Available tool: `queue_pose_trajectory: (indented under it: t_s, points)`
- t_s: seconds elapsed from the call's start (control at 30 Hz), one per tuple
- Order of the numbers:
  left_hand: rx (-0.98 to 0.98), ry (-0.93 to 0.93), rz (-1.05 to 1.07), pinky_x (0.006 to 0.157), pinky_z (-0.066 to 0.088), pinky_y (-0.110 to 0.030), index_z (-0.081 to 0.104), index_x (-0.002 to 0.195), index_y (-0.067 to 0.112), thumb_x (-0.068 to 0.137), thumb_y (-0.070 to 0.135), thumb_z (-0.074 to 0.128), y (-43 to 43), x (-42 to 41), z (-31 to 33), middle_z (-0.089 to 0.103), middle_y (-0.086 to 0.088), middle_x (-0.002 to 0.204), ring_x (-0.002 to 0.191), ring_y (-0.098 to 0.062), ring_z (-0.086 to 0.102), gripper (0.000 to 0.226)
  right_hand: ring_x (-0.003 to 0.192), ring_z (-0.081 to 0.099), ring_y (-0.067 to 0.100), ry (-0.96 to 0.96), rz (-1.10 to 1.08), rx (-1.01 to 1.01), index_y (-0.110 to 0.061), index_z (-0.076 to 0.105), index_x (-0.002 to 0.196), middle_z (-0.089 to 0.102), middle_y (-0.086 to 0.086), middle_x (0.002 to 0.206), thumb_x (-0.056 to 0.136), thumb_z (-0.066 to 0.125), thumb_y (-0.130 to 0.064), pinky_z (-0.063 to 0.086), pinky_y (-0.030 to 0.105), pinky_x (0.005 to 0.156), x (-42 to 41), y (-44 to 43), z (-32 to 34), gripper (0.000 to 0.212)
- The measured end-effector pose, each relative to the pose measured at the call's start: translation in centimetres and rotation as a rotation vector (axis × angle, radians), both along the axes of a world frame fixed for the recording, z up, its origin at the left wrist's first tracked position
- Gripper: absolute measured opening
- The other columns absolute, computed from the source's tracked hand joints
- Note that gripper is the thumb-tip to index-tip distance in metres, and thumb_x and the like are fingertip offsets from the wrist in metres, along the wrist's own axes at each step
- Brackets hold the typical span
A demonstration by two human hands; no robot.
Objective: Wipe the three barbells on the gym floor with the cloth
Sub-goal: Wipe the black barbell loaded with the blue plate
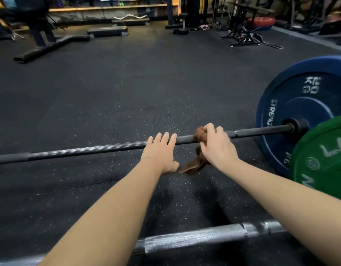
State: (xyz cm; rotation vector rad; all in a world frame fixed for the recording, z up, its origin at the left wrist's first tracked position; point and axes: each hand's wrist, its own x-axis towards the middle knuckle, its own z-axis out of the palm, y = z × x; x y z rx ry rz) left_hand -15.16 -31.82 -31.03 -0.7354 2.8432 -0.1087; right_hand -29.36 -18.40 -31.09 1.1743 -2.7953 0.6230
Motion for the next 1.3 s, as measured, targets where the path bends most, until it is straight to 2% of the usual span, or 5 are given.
queue_pose_trajectory:
  t_s: [0.33,0.8,1.0,1.13,1.3]
  points:
    - [-0.012,-0.011,-0.018,0.127,0.008,-0.051,-0.012,0.163,0.016,0.097,0.054,0.048,0.1,0.4,0.1,-0.004,-0.01,0.172,0.158,-0.033,0.0,0.097,0.111,0.052,0.05,-0.001,-0.428,-0.067,-0.01,0.042,0.123,0.048,0.027,0.122,0.098,0.057,-0.026,0.047,0.055,0.088,-7.1,4.9,0.5,0.033]
    - [0.007,0.022,-0.011,0.127,0.008,-0.05,-0.008,0.163,0.018,0.096,0.048,0.049,0.1,0.4,0.0,-0.001,-0.008,0.172,0.157,-0.032,0.003,0.094,0.107,0.054,0.032,0.125,0.02,0.148,-0.018,0.042,0.123,0.047,0.008,0.114,0.097,0.057,-0.03,0.045,0.041,0.069,-0.6,-0.4,0.3,0.033]
    - [-0.003,0.007,-0.041,0.127,0.01,-0.05,-0.01,0.163,0.017,0.095,0.051,0.048,-0.1,0.7,0.1,-0.001,-0.009,0.171,0.157,-0.032,0.004,0.095,0.102,0.057,0.037,0.17,-0.134,0.132,-0.016,0.041,0.122,0.049,0.013,0.112,0.097,0.057,-0.034,0.051,0.047,0.073,-4.9,4.0,0.6,0.034]
    - [0.008,-0.008,-0.037,0.127,0.01,-0.051,-0.01,0.163,0.017,0.095,0.051,0.047,-0.2,0.6,0.2,-0.002,-0.009,0.172,0.157,-0.031,0.004,0.095,0.102,0.056,0.04,0.188,-0.22,0.134,-0.01,0.043,0.12,0.049,0.017,0.113,0.097,0.059,-0.029,0.041,0.042,0.068,-4.1,2.5,0.6,0.034]
    - [0.0,-0.021,-0.035,0.127,0.01,-0.049,-0.011,0.163,0.018,0.097,0.045,0.05,-0.3,0.4,0.3,-0.003,-0.007,0.172,0.157,-0.031,0.003,0.094,0.104,0.055,0.034,0.178,-0.13,0.127,-0.012,0.042,0.122,0.047,0.013,0.116,0.097,0.058,-0.024,0.038,0.037,0.064,-0.4,-0.4,-0.1,0.032]
